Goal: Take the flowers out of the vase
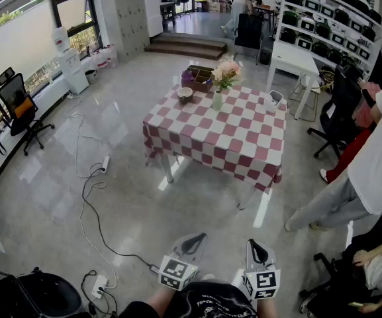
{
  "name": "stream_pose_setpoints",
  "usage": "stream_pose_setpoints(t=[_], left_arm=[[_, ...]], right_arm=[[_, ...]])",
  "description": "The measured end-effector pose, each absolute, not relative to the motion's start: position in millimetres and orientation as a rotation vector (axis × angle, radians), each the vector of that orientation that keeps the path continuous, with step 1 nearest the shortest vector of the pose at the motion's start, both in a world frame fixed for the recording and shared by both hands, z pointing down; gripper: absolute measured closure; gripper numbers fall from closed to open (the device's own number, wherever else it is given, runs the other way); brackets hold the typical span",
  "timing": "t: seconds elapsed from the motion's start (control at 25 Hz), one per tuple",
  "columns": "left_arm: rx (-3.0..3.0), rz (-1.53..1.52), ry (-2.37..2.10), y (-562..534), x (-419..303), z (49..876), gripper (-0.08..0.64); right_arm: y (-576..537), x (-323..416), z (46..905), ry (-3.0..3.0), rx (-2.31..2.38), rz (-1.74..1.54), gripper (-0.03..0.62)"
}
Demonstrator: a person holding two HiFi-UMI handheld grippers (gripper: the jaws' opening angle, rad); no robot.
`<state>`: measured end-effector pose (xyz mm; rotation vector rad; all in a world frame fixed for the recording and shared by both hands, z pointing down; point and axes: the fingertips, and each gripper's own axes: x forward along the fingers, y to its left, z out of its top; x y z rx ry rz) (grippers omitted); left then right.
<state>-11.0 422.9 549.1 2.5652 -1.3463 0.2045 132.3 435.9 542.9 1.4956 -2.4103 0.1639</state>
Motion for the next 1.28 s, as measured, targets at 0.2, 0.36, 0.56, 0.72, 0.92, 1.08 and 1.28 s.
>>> stream_pose_setpoints(t=[0.2,0.36,0.56,0.72,0.92,1.08,1.28], left_arm=[[2.563,0.214,-1.350,421,-12,551,0.548],[2.562,0.207,-1.346,422,-12,550,0.548],[2.560,0.212,-1.351,423,-14,552,0.548],[2.557,0.224,-1.360,422,-17,551,0.548],[2.545,0.242,-1.364,417,-18,560,0.548],[2.546,0.245,-1.357,404,-16,561,0.548],[2.540,0.249,-1.356,379,-19,568,0.548]], right_arm=[[436,131,546,-2.407,1.485,0.176,0.588],[436,130,549,-2.393,1.480,0.176,0.588],[435,131,551,-2.411,1.484,0.203,0.588],[429,134,548,-2.422,1.520,0.220,0.588],[424,131,550,-2.436,1.503,0.236,0.588],[416,132,553,-2.425,1.502,0.231,0.588],[399,132,551,-2.414,1.508,0.219,0.588]])
